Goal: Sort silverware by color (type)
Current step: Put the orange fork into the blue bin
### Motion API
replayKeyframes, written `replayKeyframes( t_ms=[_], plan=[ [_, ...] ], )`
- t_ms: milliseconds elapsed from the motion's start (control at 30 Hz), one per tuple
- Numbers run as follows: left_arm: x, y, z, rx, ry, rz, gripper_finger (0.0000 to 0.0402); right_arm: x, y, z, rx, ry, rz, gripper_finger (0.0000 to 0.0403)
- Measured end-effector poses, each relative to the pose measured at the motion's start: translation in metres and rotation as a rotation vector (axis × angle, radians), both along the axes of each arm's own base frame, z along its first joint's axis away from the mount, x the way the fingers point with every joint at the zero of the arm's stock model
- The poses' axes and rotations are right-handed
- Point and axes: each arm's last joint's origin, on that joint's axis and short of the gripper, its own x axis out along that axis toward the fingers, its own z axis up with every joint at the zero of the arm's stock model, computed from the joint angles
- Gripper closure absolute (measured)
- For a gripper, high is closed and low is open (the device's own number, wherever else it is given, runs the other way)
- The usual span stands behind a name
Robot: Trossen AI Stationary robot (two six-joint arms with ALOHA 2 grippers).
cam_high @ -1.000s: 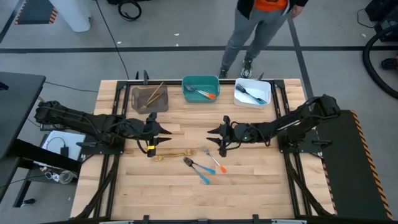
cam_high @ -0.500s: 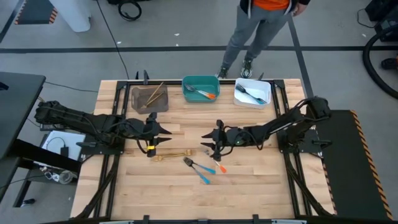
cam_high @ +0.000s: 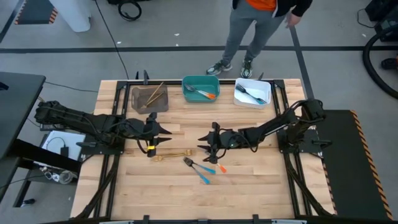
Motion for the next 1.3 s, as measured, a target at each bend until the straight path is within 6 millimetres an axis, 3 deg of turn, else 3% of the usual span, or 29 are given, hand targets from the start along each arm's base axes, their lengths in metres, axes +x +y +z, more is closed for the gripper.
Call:
replayKeyframes(
  t_ms=[533,1300],
  plan=[
    [0.000,0.000,0.000,-0.001,-0.002,0.000,0.0290,0.013,0.020,-0.006,0.012,0.063,0.014,0.0263],
    [0.001,0.001,0.003,0.031,-0.032,0.024,0.0290,-0.011,0.048,-0.016,-0.035,0.260,0.034,0.0263]
  ],
)
